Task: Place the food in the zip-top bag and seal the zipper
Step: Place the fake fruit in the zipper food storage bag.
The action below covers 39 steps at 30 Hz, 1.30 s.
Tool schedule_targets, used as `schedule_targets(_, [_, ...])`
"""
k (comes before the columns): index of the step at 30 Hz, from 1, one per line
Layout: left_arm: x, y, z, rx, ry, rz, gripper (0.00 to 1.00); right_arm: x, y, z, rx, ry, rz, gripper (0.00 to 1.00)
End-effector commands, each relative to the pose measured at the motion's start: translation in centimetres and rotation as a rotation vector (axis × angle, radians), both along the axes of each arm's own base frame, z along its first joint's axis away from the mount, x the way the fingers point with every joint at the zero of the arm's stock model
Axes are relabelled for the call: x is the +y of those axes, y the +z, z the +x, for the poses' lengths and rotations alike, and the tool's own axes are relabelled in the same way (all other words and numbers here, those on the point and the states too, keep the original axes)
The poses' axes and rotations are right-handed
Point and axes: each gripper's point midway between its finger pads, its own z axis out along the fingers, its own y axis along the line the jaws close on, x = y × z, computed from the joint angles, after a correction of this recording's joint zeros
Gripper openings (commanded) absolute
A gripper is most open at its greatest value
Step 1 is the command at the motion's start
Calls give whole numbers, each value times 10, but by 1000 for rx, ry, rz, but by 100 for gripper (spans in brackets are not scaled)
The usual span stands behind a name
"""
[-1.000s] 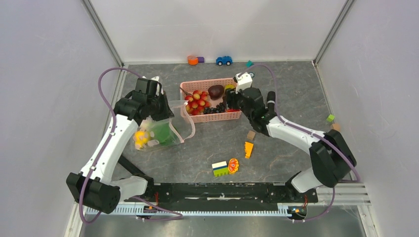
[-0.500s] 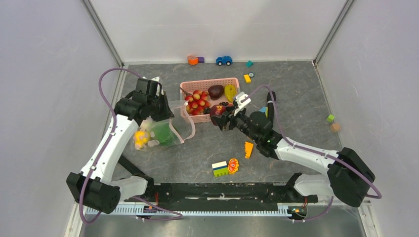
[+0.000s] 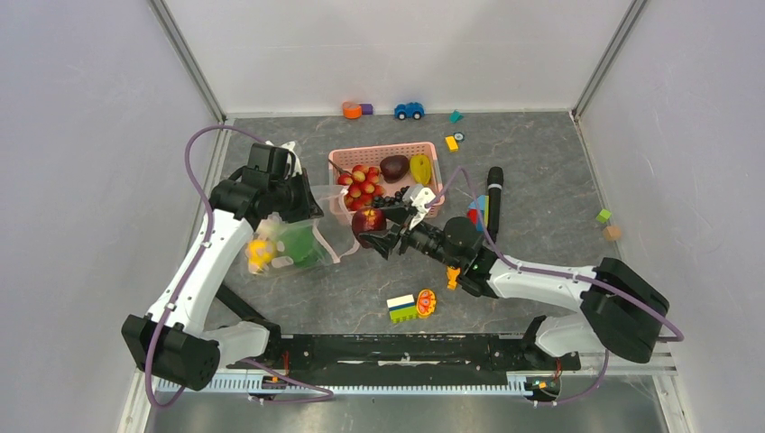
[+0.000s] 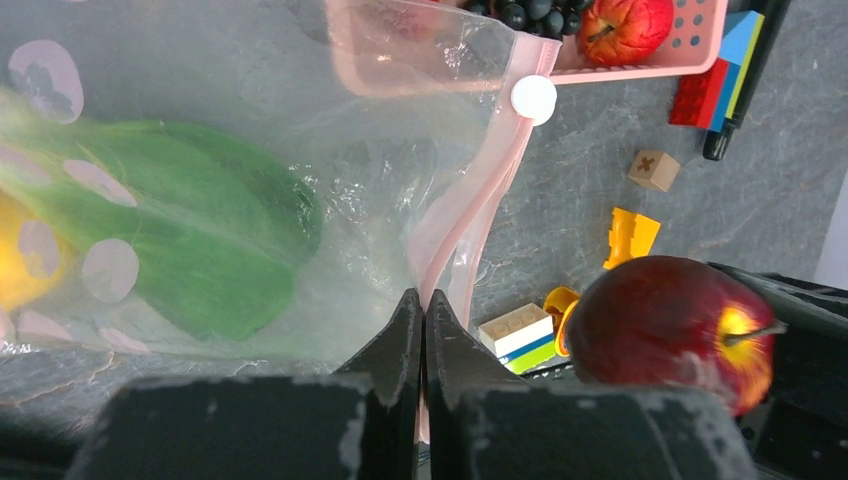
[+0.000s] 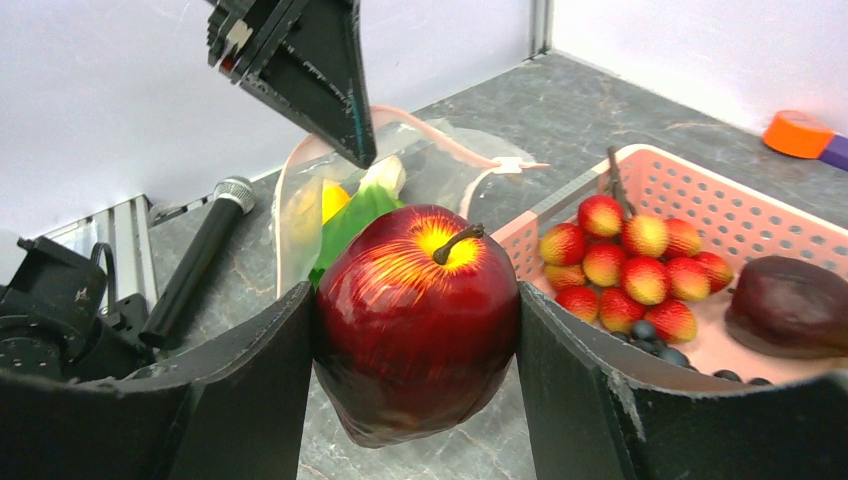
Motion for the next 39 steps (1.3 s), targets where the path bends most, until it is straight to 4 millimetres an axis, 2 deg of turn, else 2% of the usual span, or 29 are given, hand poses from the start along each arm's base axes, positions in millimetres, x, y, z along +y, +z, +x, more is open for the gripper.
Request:
schedule_targets(1, [-13,14,0,-68,-96,-49,2,17,32,-2,-61,40,81,33])
schedule_targets(11, [-30,16,-7,-70,-184,-97,2,43,6,5,-20,47,22,34])
schedule_targets(19, [-43,20,-15,-73,-257,-143,2,69,-4,7,-7,74,-11,36])
schedule_targets(22, [-45,21,-15,-78,-266,-148,2,80,-8,11,2,74,-19,46])
schedule_targets(25, [-45,21,-16,-80,-266,-149,2,88,-12,17,30,59,-25,68])
schedule_targets(27, [-45,21,-15,-82,-264,-146,2,90,-13,18,41,57,-26,90])
schedule_targets(28, [-44,21,-15,-83,-258,-142,2,89,-13,18,43,53,-27,96])
schedule_targets(33, [-42,21,-14,-86,-249,-136,2,80,-12,19,47,23,-32,98])
schedule_targets(39, [-33,20,-9,-97,-199,-91,2,67,-1,10,27,31,-49,98])
